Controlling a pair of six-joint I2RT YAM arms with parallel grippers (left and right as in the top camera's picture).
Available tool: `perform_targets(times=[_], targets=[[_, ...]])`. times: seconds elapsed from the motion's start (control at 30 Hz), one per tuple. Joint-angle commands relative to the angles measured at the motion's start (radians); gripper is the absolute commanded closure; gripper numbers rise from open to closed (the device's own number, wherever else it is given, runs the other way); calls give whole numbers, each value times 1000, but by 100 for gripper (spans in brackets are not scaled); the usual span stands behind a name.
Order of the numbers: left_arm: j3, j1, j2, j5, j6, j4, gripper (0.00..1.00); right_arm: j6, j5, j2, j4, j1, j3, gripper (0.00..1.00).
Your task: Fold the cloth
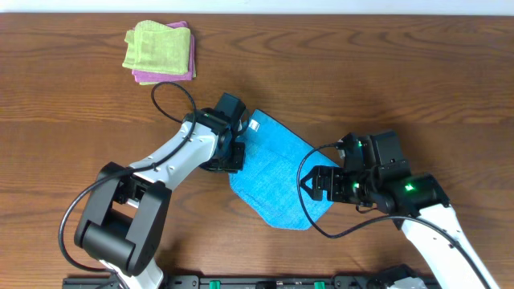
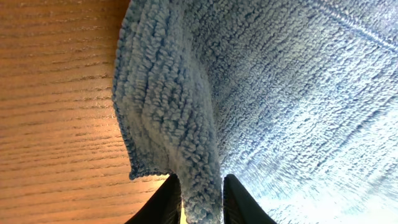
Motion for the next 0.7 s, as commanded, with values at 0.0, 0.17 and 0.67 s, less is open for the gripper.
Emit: perform_targets(times=[0.0, 0.17, 0.67], targets=[[16, 6, 7, -5, 3, -3, 64, -23, 3, -11, 0, -8, 19, 5], [16, 6, 7, -5, 2, -4, 29, -37, 3, -11, -5, -8, 19, 6], [16, 6, 7, -261, 66, -57, 15, -88, 15, -11, 69, -8, -141, 8]])
